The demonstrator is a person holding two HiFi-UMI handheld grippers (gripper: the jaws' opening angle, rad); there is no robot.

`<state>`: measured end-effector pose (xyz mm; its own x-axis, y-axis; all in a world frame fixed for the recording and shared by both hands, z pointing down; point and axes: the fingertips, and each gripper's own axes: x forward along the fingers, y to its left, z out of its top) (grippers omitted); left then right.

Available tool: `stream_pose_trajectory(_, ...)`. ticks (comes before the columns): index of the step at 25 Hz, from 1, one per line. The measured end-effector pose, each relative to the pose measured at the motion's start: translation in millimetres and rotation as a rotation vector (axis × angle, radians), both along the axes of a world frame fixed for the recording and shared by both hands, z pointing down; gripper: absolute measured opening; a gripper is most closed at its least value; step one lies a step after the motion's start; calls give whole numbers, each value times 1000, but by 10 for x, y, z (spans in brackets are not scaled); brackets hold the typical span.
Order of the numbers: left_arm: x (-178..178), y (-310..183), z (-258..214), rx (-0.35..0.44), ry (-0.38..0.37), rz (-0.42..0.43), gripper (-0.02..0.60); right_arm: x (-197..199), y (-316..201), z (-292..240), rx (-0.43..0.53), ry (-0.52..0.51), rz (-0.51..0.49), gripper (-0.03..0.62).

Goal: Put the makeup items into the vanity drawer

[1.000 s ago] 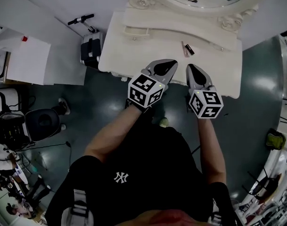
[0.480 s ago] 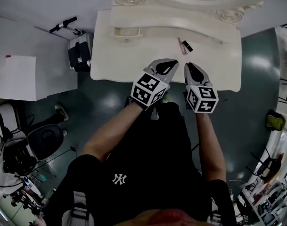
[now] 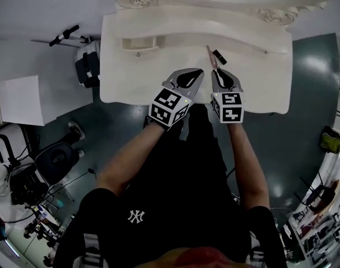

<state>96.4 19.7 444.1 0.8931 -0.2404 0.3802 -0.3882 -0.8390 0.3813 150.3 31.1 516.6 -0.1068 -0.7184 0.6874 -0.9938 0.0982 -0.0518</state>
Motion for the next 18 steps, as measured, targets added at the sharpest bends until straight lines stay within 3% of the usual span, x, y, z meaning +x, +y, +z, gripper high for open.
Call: stream_pose_trajectory(18,210,-455,677,-103,-82,-99,0,197,-487,948,-240,107,-143,92)
